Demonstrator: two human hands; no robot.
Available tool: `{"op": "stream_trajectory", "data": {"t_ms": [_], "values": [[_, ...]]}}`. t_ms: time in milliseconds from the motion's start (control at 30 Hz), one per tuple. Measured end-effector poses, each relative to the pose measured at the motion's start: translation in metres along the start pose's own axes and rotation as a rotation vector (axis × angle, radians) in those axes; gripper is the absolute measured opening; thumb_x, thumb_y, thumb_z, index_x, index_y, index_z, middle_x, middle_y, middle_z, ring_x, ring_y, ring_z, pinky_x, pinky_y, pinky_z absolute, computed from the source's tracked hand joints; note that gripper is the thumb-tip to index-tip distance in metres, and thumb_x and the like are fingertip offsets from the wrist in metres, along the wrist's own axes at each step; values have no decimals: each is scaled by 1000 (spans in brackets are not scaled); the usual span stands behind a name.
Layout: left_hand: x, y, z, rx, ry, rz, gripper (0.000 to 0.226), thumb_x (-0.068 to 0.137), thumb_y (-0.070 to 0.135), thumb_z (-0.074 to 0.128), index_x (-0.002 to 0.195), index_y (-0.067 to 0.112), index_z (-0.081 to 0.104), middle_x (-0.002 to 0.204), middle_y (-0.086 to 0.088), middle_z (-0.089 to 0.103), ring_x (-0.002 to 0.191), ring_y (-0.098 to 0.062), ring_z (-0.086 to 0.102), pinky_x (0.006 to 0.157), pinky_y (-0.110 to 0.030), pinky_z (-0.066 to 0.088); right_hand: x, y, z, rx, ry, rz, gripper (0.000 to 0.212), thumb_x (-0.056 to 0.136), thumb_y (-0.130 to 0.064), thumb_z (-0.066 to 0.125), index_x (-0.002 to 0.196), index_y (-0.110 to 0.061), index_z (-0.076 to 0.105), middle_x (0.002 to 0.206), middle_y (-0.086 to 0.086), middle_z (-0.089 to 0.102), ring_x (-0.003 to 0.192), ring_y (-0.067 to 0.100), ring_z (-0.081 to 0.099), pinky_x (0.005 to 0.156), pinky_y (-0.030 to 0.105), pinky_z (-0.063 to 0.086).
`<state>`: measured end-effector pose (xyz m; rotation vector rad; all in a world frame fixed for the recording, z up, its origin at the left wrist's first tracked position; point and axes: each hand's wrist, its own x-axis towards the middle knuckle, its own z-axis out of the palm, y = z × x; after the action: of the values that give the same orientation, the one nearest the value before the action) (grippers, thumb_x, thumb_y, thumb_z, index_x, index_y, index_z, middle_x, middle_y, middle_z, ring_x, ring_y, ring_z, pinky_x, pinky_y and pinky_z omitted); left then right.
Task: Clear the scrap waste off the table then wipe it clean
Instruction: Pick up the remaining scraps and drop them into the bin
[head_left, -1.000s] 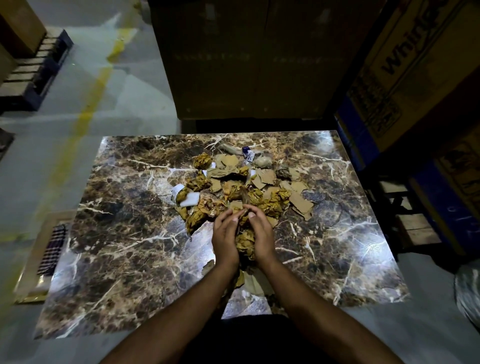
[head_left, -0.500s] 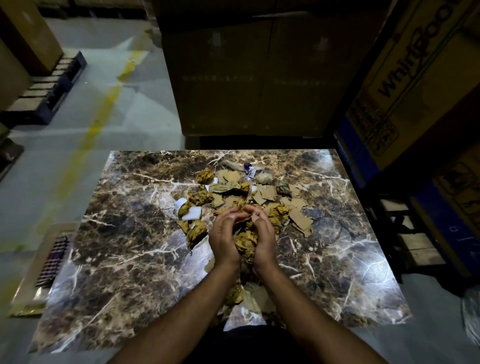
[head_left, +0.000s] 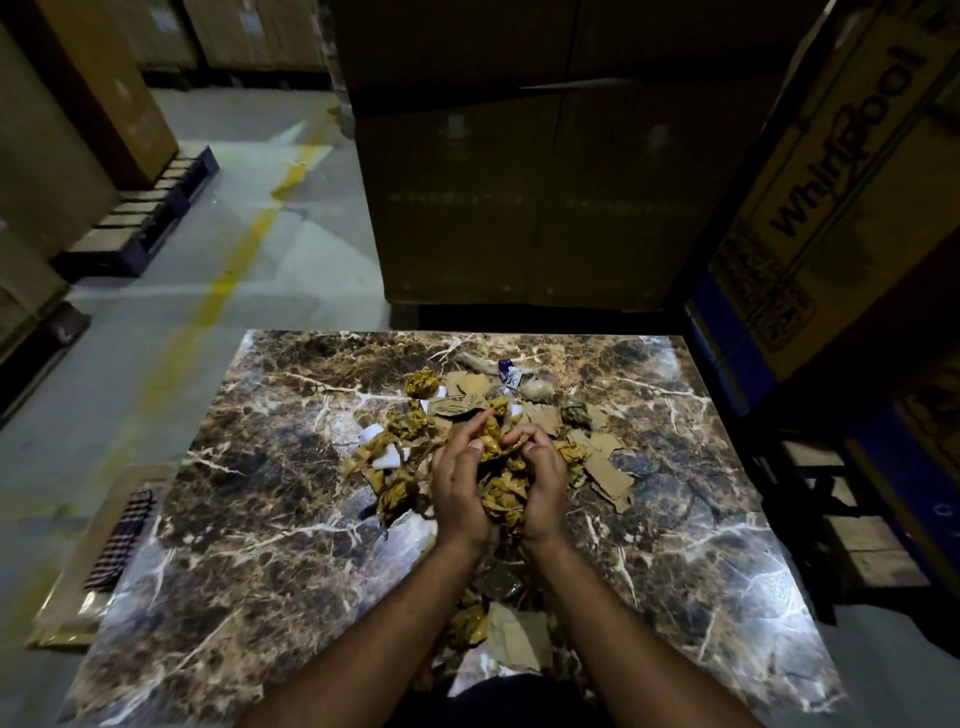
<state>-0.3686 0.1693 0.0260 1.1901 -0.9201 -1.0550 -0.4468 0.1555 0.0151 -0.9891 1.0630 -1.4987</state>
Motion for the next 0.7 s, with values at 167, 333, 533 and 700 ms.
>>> {"op": "stream_trajectory", "data": {"t_ms": [167,333,533,700], "values": [[2,10,8,-62,62,-43,29,87,31,46,108,31,67,114,17,67,102,12,62,85,-9,47,10,-4,-1,-24,-60,40,51,83,-52,50,112,-15,69,115,-3,73,114,12,64,99,29,49],[2,10,18,-91,80,-13,21,96,17,51,110,14,66,106,7,69,94,5,66,78,-11,49,14,-9,-7,-34,-107,77,41,86,-54,55,110,-28,74,125,6,71,125,28,61,111,54,42],[6,1,26,33,4,-6,51,88,54,49,133,33,61,145,3,55,136,-15,49,109,-37,45,18,-21,-22,-50,-158,148,54,73,-53,64,110,-14,63,111,0,71,101,15,69,83,28,56],[9,-6,34,199,-94,-66,68,85,89,19,134,58,53,160,7,38,146,-18,37,118,-63,26,26,-26,-37,-64,-213,145,42,71,-41,72,95,-11,57,96,-3,70,86,7,71,73,20,55]]}}
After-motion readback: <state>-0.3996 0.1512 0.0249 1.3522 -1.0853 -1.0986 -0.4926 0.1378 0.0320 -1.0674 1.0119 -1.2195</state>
